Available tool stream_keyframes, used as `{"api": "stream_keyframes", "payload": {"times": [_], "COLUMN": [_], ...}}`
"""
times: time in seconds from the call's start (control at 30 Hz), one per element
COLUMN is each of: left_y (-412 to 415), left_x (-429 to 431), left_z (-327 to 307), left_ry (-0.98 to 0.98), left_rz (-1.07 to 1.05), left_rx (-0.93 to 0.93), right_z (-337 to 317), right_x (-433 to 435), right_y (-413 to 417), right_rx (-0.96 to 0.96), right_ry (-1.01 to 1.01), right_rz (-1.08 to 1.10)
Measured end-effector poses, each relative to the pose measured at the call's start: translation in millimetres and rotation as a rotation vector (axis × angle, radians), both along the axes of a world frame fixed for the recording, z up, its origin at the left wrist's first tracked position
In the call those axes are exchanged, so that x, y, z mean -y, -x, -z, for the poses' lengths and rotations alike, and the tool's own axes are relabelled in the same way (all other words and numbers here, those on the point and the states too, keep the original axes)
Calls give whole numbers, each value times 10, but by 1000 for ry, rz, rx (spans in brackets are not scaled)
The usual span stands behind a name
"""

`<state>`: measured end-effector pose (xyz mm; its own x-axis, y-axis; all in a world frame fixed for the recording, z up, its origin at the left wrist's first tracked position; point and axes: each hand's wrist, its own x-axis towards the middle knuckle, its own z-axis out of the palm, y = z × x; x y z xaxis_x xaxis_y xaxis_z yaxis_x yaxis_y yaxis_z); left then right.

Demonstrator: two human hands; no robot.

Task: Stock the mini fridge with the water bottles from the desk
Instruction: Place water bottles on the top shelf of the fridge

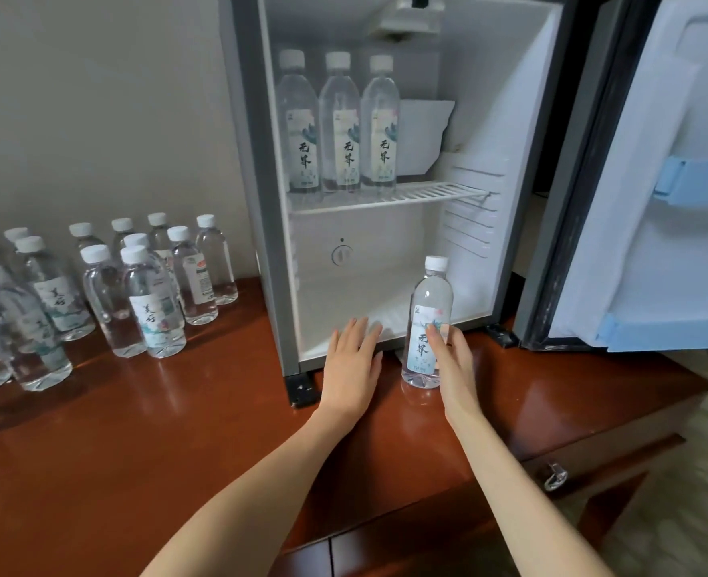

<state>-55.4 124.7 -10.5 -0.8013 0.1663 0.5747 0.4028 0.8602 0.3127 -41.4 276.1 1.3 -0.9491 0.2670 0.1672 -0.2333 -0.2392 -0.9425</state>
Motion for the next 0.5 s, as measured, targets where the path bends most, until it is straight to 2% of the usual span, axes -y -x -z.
{"api": "stream_keyframes", "payload": {"times": [0.1,0.3,0.5], "left_y": [129,217,196], "left_x": [-104,-155,-176], "left_z": [-20,-52,-77], "left_ry": [20,-70,-88], "left_rz": [30,41,40], "left_rx": [-40,-82,-78], "right_z": [19,-16,-899], "right_x": [-52,-49,-44], "right_y": [63,136,420], "right_rx": [-9,-35,-207], "right_ry": [-10,-53,-150], "right_rz": [5,9,72]}}
